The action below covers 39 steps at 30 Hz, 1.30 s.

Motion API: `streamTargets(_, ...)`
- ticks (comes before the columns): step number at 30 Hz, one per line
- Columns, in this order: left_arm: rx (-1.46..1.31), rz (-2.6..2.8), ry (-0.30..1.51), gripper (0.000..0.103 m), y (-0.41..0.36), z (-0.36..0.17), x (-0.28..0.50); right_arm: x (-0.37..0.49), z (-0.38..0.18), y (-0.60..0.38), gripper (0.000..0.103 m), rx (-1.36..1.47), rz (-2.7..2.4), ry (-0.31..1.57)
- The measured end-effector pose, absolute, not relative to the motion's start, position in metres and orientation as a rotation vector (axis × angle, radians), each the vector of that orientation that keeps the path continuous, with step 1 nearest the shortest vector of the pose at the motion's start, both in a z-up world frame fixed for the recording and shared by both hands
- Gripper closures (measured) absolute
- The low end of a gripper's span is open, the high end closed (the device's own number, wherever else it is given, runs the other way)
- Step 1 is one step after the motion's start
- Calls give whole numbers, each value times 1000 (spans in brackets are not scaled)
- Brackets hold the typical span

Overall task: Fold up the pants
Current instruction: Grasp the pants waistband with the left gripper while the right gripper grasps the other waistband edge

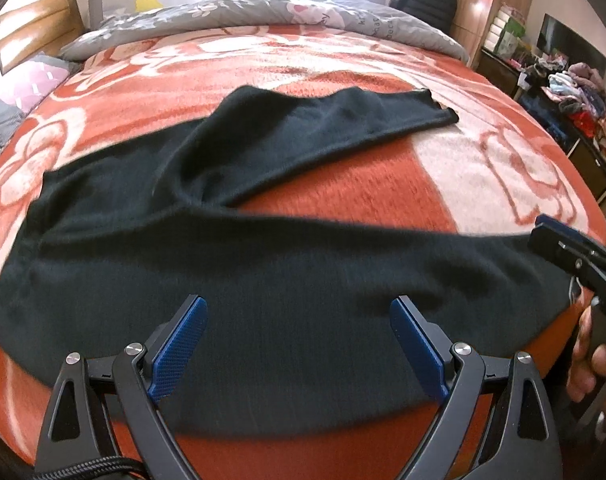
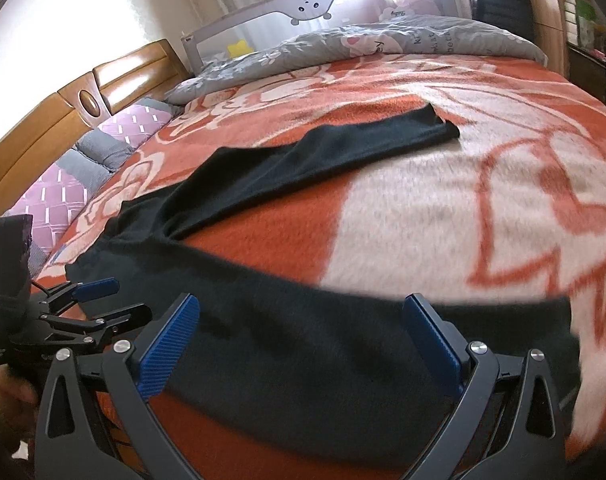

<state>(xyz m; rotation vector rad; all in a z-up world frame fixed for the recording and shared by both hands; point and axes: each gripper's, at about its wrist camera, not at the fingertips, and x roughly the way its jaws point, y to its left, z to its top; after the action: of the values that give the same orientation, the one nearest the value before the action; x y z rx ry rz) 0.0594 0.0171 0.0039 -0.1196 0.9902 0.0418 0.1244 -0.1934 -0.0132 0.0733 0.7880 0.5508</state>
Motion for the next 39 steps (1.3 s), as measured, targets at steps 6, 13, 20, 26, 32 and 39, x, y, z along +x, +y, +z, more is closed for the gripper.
streamTargets(6, -132, -14, 1002, 10, 37, 21, 119, 187, -4, -194, 2, 15, 542, 857)
streamTargets(13, -88, -58, 1022, 10, 58, 35, 212, 280, 5, -211, 2, 44, 504, 907)
streamTargets(20, -1, -98, 1088, 10, 67, 18, 290, 371, 4, -214, 2, 10, 446, 915)
streamTargets(26, 5, -160, 1170, 10, 73, -13, 330, 432, -18, -222, 7, 15, 405, 961)
streamTargets(32, -33, -227, 1246, 12, 75, -39, 344, 467, -49, -218, 21, 43, 413, 1043)
streamTargets(39, 10, -274, 1238, 81, 71, -41, 336, 464, -50, -212, 93, 61, 445, 1038)
